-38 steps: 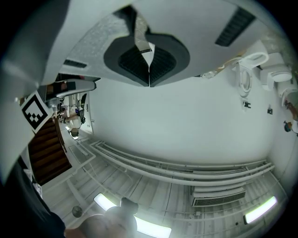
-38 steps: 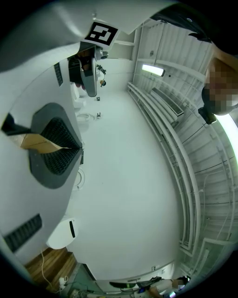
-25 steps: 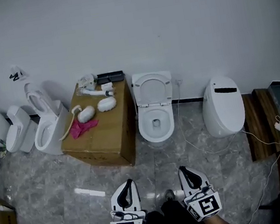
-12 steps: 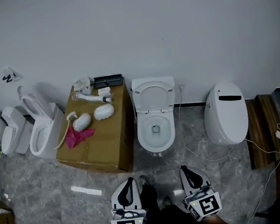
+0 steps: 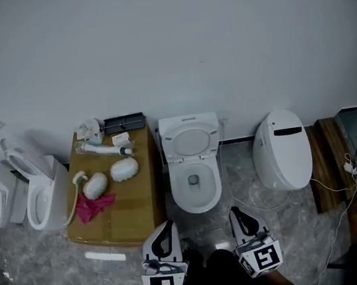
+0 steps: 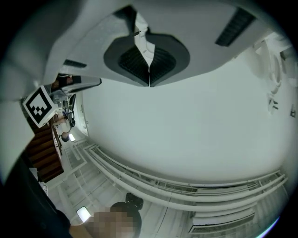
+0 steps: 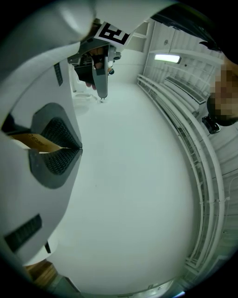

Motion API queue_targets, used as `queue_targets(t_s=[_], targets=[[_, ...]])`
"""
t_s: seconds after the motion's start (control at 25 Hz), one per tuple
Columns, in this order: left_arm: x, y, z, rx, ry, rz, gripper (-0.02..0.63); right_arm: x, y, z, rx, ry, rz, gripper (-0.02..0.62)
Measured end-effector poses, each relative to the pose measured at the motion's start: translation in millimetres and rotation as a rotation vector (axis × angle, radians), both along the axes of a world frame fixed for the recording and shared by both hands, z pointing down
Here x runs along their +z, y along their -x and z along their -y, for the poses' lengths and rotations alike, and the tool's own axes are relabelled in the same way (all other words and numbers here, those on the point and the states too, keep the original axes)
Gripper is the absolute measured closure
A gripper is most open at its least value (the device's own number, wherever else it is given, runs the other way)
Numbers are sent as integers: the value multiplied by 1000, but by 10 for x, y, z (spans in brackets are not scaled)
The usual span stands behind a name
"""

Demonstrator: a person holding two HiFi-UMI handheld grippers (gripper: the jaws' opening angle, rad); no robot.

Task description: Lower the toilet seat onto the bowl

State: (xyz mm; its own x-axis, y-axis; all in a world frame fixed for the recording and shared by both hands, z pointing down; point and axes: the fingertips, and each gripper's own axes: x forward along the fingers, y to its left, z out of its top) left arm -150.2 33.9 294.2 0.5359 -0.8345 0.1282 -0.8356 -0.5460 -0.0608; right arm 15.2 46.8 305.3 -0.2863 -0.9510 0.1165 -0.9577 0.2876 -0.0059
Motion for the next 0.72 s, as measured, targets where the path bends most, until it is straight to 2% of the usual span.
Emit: queue_targets(t_s=[0.2, 0.4, 0.72], targets=[[129, -19, 532, 31, 46, 4, 595, 78, 3, 456, 29, 29, -19, 568], [249, -134, 1116, 24, 77, -3, 595, 232, -103, 1046, 6, 57, -34, 568], [524, -436, 2142, -59, 129, 30, 595, 618, -428, 2128, -93, 141, -45, 568]])
